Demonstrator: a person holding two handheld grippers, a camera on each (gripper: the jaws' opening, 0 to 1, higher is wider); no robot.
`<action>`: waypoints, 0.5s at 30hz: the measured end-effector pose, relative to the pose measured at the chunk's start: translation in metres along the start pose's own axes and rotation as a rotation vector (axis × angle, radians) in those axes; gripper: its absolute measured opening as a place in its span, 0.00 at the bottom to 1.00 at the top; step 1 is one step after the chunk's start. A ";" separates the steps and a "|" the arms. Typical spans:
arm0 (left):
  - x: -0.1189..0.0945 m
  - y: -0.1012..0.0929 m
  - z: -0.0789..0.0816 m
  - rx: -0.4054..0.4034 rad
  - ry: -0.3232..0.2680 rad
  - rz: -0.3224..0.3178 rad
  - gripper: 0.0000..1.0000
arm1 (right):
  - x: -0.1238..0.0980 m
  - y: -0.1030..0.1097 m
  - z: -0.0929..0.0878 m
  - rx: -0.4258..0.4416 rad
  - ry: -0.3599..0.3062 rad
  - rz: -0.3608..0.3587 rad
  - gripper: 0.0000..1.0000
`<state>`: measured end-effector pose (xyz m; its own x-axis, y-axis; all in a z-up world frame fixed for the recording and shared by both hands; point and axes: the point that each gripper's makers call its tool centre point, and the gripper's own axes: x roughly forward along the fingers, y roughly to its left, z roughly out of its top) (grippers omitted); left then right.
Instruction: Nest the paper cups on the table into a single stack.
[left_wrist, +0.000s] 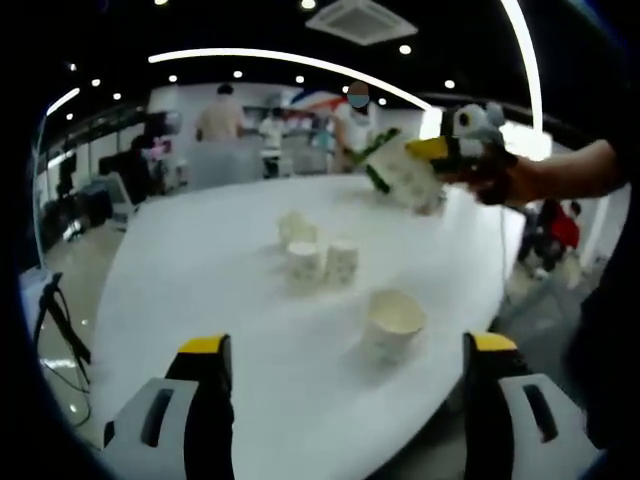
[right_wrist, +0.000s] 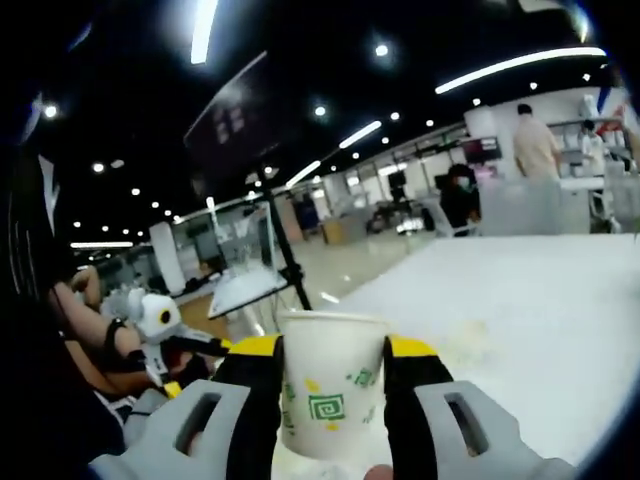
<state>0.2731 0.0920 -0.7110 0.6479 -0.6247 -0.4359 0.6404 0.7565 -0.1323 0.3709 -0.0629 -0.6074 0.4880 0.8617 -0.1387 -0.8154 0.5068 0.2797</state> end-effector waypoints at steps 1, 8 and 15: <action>0.000 0.000 -0.001 -0.002 0.003 0.001 0.96 | 0.000 0.001 0.000 0.000 0.000 0.004 0.36; -0.002 -0.002 -0.002 -0.008 0.004 -0.002 0.96 | 0.001 0.014 0.001 -0.017 -0.026 0.040 0.36; -0.004 0.000 -0.001 -0.020 -0.004 0.008 0.96 | 0.004 0.023 -0.005 -0.053 -0.047 0.062 0.36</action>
<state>0.2702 0.0944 -0.7099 0.6544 -0.6195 -0.4336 0.6269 0.7651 -0.1471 0.3531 -0.0476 -0.6063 0.4494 0.8899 -0.0781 -0.8590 0.4545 0.2358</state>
